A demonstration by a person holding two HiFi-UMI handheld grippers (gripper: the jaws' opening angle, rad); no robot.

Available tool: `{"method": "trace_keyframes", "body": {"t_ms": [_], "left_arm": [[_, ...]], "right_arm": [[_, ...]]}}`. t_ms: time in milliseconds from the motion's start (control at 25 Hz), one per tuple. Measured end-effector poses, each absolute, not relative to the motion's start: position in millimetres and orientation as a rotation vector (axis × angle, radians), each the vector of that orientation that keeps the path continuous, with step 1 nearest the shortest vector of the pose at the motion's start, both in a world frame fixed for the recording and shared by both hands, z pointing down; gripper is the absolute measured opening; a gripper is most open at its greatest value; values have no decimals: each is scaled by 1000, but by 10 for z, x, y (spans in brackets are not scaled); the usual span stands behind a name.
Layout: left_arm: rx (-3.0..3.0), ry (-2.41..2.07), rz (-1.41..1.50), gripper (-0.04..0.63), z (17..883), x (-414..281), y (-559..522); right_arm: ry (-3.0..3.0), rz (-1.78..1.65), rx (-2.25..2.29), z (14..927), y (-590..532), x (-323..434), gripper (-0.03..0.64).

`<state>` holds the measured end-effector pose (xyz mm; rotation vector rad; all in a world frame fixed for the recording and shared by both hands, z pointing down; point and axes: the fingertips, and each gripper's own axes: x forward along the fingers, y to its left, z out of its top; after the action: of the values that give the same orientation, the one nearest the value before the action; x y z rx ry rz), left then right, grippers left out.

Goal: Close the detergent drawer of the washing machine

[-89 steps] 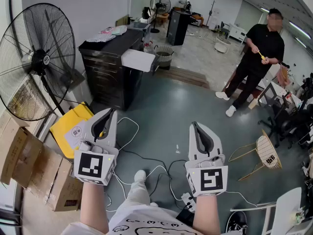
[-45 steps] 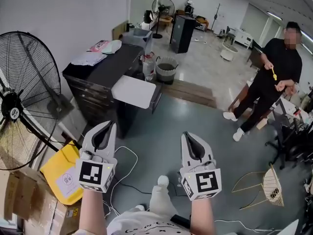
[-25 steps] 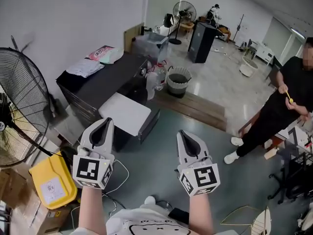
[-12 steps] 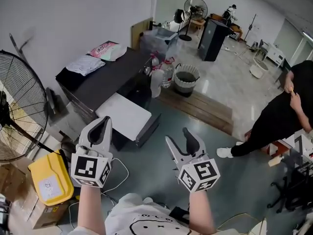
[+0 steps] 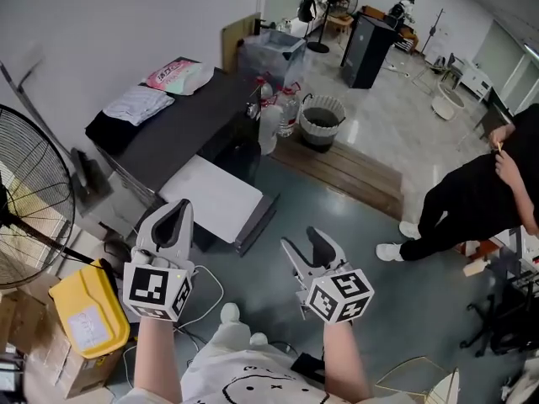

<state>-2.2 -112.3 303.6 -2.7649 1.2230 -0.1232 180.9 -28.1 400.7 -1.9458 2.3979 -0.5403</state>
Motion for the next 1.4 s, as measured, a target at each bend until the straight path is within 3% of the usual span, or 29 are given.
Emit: {"method": "trace_keyframes", "body": {"t_ms": [560, 1400], "left_arm": [[-2839, 1143, -170, 18, 3215, -9, -1999], [-2911, 1163, -359, 18, 3740, 295, -2224]], "right_arm": [[2326, -1081, -1778, 5091, -873, 1571, 256], [1967, -1497, -1226, 6160, -1091, 1528, 256]]}}
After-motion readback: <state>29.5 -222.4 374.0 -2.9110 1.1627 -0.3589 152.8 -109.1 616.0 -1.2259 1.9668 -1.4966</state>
